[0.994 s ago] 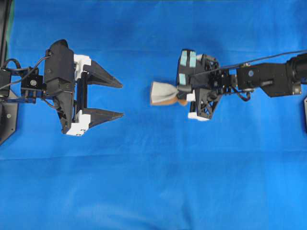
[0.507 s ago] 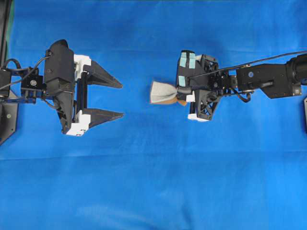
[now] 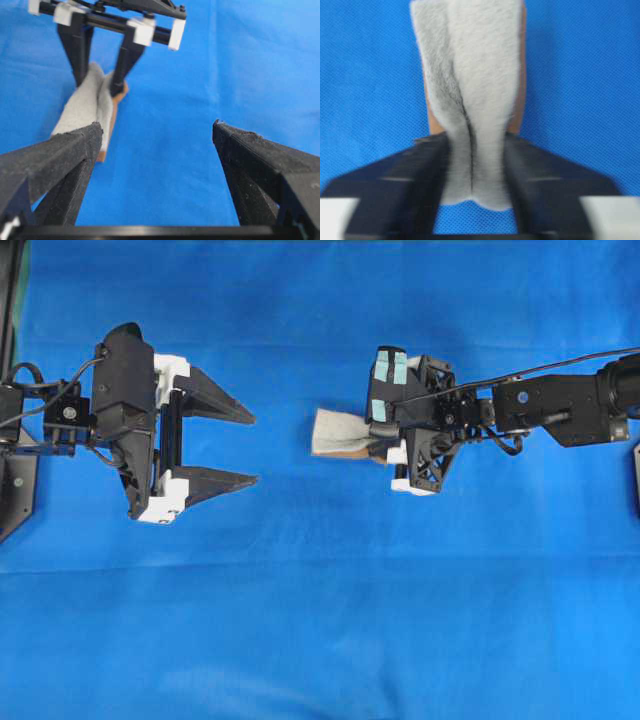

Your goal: Hand over the sponge with the left arm and wipe it with the right arm.

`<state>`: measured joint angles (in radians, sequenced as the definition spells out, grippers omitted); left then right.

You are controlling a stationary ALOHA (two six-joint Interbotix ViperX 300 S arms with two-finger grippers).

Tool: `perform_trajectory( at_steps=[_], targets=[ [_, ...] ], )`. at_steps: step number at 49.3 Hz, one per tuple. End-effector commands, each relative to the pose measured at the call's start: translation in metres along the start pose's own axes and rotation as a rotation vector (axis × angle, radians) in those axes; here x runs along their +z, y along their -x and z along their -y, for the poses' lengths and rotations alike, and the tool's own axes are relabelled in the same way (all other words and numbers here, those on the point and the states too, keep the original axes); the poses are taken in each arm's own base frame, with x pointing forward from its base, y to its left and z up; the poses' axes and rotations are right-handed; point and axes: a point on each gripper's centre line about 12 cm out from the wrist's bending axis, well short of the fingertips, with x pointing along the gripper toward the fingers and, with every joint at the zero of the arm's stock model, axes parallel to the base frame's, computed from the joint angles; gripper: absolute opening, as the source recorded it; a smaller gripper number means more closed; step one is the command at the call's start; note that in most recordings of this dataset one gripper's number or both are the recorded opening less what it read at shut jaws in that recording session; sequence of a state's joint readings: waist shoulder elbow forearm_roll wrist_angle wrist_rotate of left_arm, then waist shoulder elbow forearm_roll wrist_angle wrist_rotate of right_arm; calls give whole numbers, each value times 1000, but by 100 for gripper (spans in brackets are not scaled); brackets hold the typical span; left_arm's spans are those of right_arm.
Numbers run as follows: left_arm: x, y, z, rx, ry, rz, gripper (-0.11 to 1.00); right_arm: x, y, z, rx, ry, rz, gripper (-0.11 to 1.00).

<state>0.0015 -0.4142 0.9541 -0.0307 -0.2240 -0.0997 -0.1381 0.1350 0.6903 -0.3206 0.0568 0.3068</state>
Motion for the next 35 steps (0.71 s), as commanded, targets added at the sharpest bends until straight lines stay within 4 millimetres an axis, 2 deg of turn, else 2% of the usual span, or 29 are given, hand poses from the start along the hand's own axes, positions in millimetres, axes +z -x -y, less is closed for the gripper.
perform_trajectory(
  at_steps=[1, 5, 16, 23, 35],
  targets=[
    [8, 0, 2, -5, -3, 24, 87, 11, 8, -1, 2, 2, 38, 62],
    [7, 0, 1, -5, -3, 23, 87, 12, 8, -1, 1, 0, 40, 73],
    [8, 0, 2, -5, -5, 26, 87, 21, 20, -1, 1, -1, 75, 74],
    [8, 0, 2, -5, -5, 24, 87, 34, 41, 0, -8, 1, 115, 74],
    [8, 0, 2, -5, -5, 26, 87, 51, 92, 0, -33, 5, 173, 74]
  ],
)
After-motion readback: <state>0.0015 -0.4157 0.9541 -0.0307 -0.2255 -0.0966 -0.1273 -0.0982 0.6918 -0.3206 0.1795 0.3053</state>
